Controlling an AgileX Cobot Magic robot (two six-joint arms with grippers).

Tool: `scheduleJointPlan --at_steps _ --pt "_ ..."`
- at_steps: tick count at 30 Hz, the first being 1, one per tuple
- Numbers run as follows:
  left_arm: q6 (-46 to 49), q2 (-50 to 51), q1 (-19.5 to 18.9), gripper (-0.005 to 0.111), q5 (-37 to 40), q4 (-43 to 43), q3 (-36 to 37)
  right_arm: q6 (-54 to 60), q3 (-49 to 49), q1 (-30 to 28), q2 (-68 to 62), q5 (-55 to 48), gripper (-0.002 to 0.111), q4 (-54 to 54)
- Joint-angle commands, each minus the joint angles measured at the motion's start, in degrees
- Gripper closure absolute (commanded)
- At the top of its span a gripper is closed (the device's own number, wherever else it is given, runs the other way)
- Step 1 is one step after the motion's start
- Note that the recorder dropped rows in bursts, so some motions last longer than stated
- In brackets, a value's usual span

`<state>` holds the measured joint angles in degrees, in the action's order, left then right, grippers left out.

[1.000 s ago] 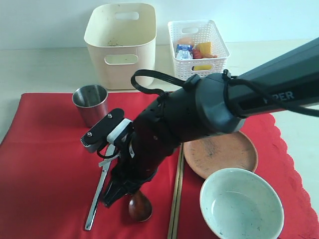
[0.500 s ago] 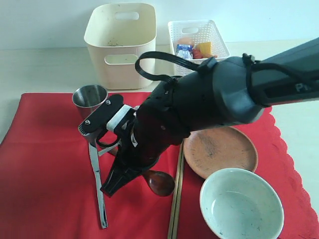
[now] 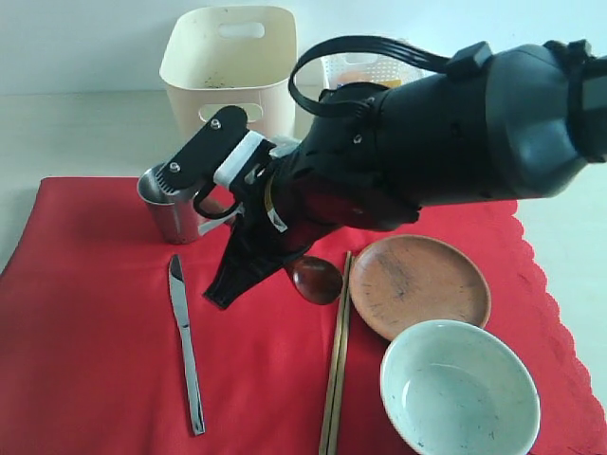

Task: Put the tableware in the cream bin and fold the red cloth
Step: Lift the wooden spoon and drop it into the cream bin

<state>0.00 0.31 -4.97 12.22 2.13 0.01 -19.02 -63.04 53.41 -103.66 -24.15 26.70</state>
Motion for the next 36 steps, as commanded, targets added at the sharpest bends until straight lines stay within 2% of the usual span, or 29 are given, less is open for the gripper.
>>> scheduleJointPlan --at_steps 1,7,15,27,36 --pt "0.00 -0.31 -0.08 0.107 -0.17 -0.44 -0.01 -9.76 -0.19 -0.26 1.07 0.31 0.108 11.42" --pt "0.00 -0.31 -0.08 0.107 -0.17 -0.44 -0.01 -23.24 -0.19 -0.26 1.07 -0.14 0.108 24.79" --pt "0.00 -0.31 -0.08 0.107 -0.17 -0.44 -0.01 -34.29 -0.19 -0.51 1.07 -4.59 0.108 36.86" --pt "0.00 -0.31 -0.08 0.107 -0.17 -0.44 -0.01 -36.77 -0.19 -9.89 1.07 -3.02 0.108 37.79" --pt "0.00 -0.31 -0.08 0.107 -0.17 -0.44 -0.01 -41.50 -0.19 -19.77 1.07 9.52 0.108 37.79"
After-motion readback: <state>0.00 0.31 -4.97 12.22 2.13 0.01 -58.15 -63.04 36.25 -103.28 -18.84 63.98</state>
